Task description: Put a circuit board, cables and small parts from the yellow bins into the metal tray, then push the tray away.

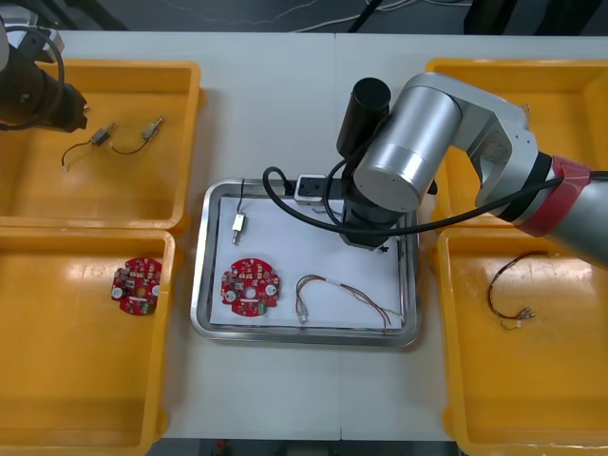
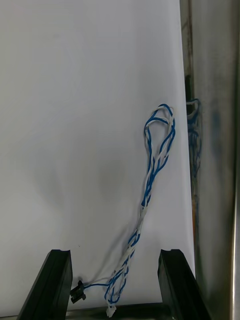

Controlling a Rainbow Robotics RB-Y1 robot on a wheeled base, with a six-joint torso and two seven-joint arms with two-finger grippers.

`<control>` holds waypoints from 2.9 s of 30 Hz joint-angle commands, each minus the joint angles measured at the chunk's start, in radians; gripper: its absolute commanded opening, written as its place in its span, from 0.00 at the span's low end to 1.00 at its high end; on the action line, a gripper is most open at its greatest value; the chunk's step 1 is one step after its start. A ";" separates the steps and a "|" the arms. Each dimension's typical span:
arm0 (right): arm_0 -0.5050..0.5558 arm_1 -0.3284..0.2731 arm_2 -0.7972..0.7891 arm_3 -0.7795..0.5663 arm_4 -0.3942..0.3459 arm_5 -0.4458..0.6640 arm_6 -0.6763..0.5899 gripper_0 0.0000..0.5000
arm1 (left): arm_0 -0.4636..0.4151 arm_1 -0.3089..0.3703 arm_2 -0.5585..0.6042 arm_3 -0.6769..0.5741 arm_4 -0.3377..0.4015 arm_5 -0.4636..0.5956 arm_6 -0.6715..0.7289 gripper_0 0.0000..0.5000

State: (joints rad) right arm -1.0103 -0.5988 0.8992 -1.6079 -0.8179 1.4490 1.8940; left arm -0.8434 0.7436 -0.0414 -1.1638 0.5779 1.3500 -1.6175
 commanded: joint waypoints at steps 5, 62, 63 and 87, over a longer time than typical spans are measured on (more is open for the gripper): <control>-0.039 0.016 -0.079 -0.060 -0.024 0.045 -0.018 1.00 | -0.051 0.059 0.028 -0.007 -0.012 -0.023 -0.153 1.00; 0.233 -0.211 -0.783 -0.354 -0.080 0.471 -1.000 1.00 | -0.045 -0.099 -0.075 0.176 -0.069 -0.348 -0.314 1.00; 0.245 -0.220 -0.795 -0.357 -0.081 0.471 -1.001 1.00 | -0.045 -0.099 -0.077 0.185 -0.069 -0.351 -0.317 1.00; 0.515 -0.300 -1.042 -0.403 -0.095 0.471 -0.937 1.00 | -0.034 -0.101 -0.094 0.204 -0.063 -0.333 -0.334 0.85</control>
State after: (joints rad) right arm -0.5237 -0.8574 -0.1012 -1.9791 -0.9045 1.9166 0.9264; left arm -0.8462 0.6497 -0.1207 -0.9556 0.5162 1.0132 -1.8055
